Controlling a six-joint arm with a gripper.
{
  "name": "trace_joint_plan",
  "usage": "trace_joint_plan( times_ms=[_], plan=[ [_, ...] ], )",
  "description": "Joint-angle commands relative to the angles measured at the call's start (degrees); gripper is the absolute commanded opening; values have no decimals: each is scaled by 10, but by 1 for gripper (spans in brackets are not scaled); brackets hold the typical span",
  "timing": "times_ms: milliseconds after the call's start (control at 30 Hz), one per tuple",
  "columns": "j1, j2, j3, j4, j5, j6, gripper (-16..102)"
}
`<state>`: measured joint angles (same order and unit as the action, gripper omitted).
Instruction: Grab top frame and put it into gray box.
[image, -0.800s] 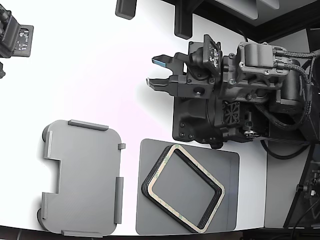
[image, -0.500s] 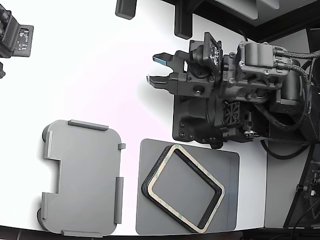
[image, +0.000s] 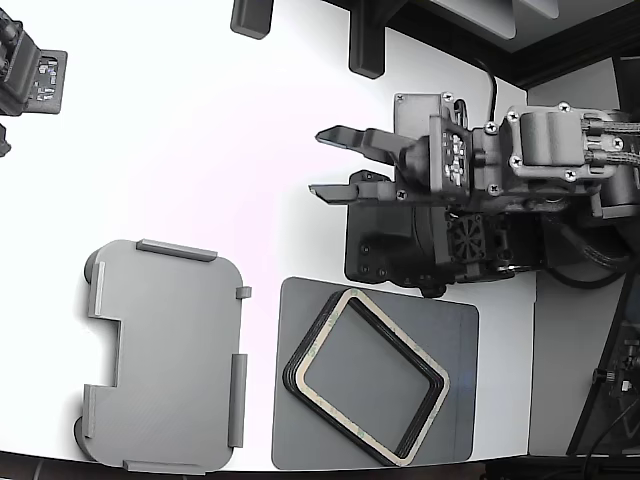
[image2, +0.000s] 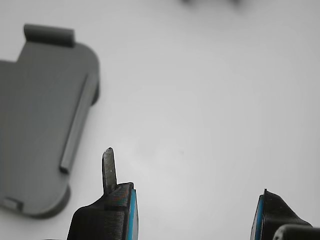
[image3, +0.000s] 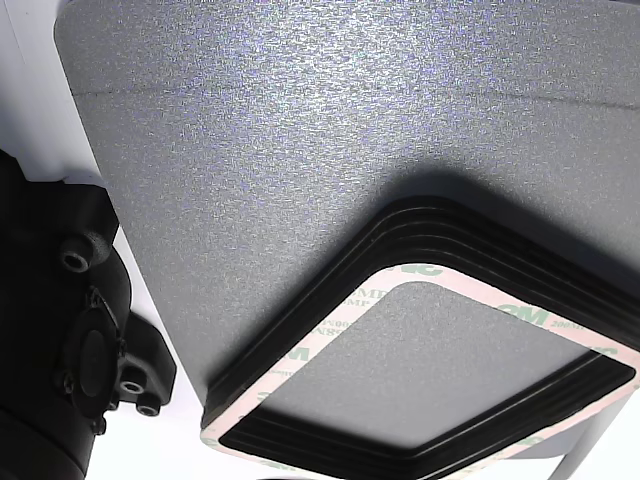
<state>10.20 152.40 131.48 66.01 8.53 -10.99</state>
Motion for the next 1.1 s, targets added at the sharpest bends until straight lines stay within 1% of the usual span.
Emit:
trace_joint_plan(
  times_ms=[0, 100, 133, 167, 233, 267, 300, 333, 367, 433, 500, 533, 700, 900, 1000, 1067],
  plan=[
    [40, -62, -118, 47, 23, -223, 100],
    [82, -113, -178, 87, 42, -316, 98],
    [98, -128, -195, 99, 54, -333, 92],
    [107, -140, -210, 113, 54, -359, 88],
    [127, -161, -237, 139, 38, -374, 84],
    [136, -170, -248, 155, 27, -383, 87],
    [147, -182, -263, 178, 13, -388, 98],
    [157, -192, -274, 196, 2, -385, 100],
    [170, -199, -282, 208, -7, -386, 100],
    [210, -216, -302, 239, 4, -417, 100],
    [252, -244, -329, 279, 8, -483, 100],
    [269, -254, -334, 287, 5, -511, 100],
    [353, -279, -308, 287, -55, -643, 100],
    [457, -304, -262, 282, -73, -679, 100],
    [483, -342, -273, 287, -95, -677, 100],
    [505, -367, -282, 287, -91, -665, 100]
  ],
)
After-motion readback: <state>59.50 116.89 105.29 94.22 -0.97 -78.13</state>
